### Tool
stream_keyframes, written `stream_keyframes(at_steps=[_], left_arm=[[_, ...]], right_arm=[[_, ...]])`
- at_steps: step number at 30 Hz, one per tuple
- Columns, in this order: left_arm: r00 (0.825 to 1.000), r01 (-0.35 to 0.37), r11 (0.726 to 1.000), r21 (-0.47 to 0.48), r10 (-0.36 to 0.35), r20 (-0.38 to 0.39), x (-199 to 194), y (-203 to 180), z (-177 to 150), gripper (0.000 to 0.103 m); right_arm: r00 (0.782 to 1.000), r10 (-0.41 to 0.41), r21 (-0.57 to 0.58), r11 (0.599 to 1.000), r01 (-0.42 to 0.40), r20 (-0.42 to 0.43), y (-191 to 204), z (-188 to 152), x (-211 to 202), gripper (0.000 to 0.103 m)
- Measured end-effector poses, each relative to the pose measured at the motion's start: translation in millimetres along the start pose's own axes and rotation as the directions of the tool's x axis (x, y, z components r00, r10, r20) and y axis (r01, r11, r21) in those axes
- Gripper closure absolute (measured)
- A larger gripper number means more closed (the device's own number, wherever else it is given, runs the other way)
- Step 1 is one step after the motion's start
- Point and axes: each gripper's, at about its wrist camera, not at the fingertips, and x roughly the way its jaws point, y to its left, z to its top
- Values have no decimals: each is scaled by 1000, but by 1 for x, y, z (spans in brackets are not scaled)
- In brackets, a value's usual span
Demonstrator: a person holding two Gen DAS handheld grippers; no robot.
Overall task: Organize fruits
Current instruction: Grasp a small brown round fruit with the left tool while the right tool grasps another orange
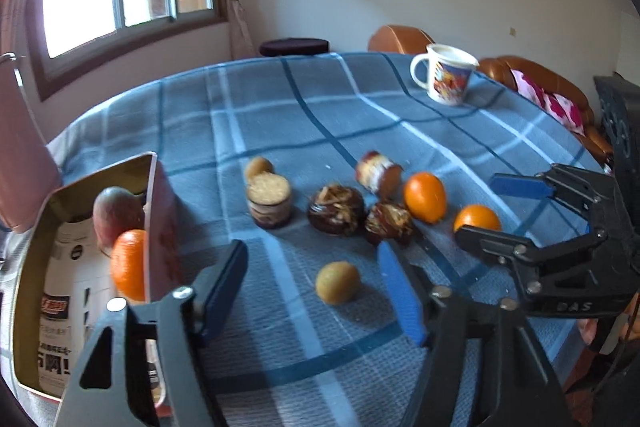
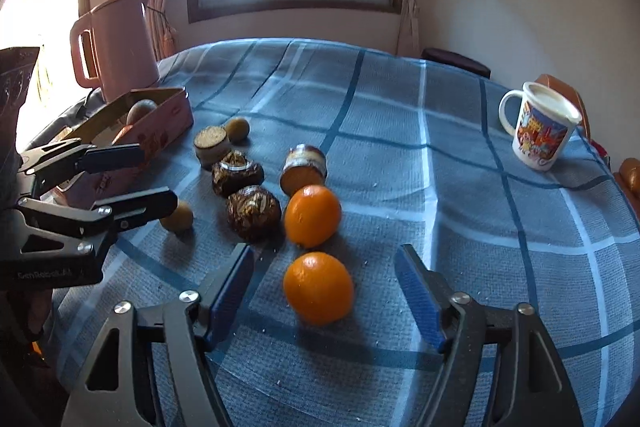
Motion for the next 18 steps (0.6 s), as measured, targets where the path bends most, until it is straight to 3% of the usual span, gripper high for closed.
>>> stream_keyframes(at_steps=[2,7,11,18], left_arm=[[1000,15,1000,15,-15,-20,3,-3,-1,48],[995,65,998,22,-64,-74,14,-7,-2,51],[989,96,995,9,-94,-112,21,-6,-2,64],[977,134,991,-4,-133,-164,31,-5,-4,74]], right_arm=[[1000,12,1,1000,-12,-26,-1,-3,5,45],[997,26,-2,1000,-26,-66,0,-6,14,51],[995,49,7,999,-48,-84,-1,-8,18,63],[994,63,20,998,-62,-84,-4,-8,18,64]])
